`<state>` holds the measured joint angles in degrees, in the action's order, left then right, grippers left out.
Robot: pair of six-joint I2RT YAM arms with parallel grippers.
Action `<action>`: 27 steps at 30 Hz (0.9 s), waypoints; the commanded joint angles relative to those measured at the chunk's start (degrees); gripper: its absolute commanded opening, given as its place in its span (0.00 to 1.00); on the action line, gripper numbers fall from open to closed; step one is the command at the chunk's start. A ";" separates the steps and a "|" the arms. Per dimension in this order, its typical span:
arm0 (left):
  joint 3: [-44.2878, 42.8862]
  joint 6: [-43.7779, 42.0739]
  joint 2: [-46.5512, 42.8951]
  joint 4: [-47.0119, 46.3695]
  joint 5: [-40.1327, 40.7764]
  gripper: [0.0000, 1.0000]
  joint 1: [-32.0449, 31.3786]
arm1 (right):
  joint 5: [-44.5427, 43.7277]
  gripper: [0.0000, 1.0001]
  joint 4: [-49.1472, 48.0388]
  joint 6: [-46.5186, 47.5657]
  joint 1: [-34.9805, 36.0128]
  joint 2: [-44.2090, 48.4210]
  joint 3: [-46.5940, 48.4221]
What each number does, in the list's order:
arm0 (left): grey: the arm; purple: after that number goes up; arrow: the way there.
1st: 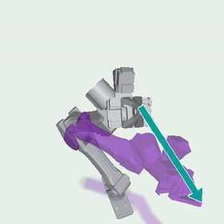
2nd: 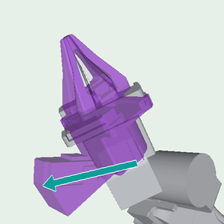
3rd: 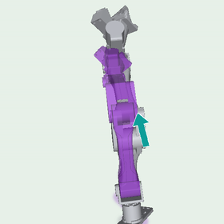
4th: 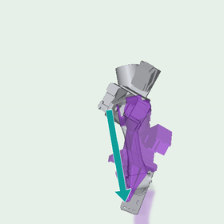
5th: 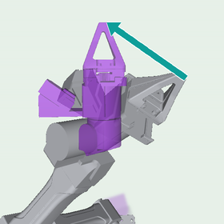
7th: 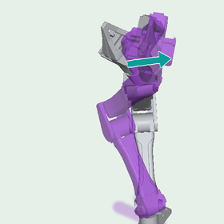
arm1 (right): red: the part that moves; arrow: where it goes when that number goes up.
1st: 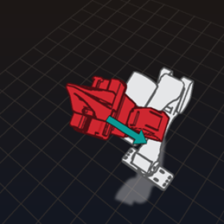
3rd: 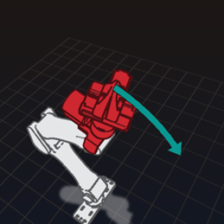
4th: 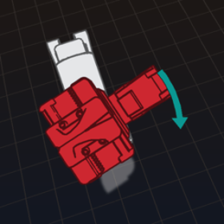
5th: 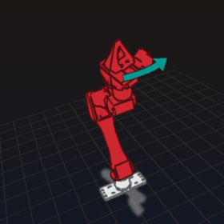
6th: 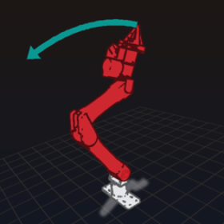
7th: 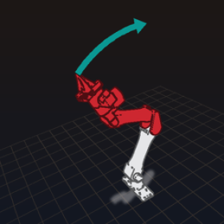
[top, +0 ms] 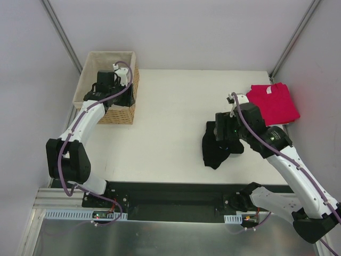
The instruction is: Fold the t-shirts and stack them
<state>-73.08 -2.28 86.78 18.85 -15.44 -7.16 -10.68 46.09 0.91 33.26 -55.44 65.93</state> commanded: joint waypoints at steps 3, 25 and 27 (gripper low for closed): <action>-0.92 2.10 0.40 -1.63 7.93 0.24 -0.49 | -0.31 0.84 -0.56 -0.29 0.23 1.74 0.34; -5.93 -4.83 8.75 -1.18 9.11 0.00 14.88 | 0.57 0.84 2.78 -0.29 0.32 -1.77 3.15; -6.37 -5.97 9.54 -1.36 9.73 0.00 15.59 | 1.01 0.84 2.96 -0.20 0.32 -3.09 4.20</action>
<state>-78.74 -5.02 93.32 16.93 -10.48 4.25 -10.83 48.34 0.93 33.26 -57.01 66.37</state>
